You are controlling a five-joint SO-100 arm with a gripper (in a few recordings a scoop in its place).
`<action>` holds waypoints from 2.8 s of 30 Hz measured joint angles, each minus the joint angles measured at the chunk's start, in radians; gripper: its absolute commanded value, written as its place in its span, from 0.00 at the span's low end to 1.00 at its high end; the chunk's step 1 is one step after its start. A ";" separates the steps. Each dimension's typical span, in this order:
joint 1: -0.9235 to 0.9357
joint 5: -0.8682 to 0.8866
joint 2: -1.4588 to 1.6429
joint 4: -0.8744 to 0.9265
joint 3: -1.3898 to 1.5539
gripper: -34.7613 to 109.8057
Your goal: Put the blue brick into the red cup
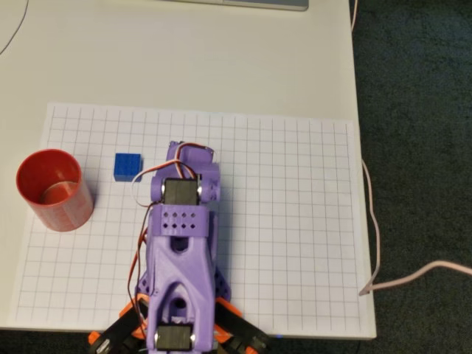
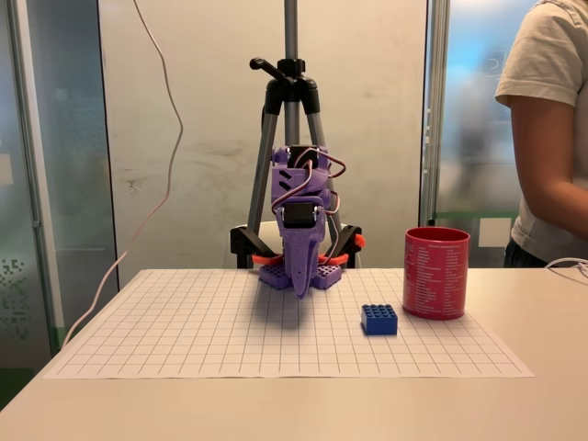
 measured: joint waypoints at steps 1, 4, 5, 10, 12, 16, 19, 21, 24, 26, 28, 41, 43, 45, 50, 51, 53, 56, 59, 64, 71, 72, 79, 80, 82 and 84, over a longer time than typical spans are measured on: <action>0.000 0.002 0.000 0.000 0.000 0.24; -0.006 0.011 0.000 0.000 0.000 0.24; -0.011 0.011 0.000 0.000 0.000 0.24; -0.014 0.012 0.000 0.000 0.000 0.24; -0.014 0.012 0.000 0.000 0.000 0.24; -0.014 0.012 0.000 0.000 0.000 0.24; -0.014 0.012 0.000 0.000 0.000 0.24; -0.014 0.012 0.000 0.000 0.000 0.24; -0.011 0.025 0.000 0.005 0.000 0.24; 0.005 0.026 0.000 0.002 0.000 0.24; 0.012 0.009 0.000 0.000 0.000 0.24; 0.216 -0.074 -0.623 -0.018 -0.448 0.24; 0.235 -0.089 -0.733 0.023 -0.566 0.24; 0.247 -0.121 -0.833 0.080 -0.683 0.24; 0.216 -0.213 -1.002 0.328 -1.002 0.24; 0.201 -0.235 -1.023 0.377 -1.068 0.24; 0.169 -0.270 -1.063 0.459 -1.189 0.24; 0.118 -0.325 -1.138 0.499 -1.295 0.24; 0.077 -0.380 -1.253 0.508 -1.339 0.24; -0.002 -0.479 -1.413 0.505 -1.396 0.24; -0.179 -0.629 -1.420 0.514 -1.404 0.24; -0.210 -0.653 -1.420 0.514 -1.404 0.24; -0.454 -0.706 -1.425 0.459 -1.376 0.24; -0.491 -0.703 -1.431 0.439 -1.359 0.24; -0.541 -0.707 -1.459 0.408 -1.353 0.24; -0.561 -0.710 -1.496 0.374 -1.353 0.24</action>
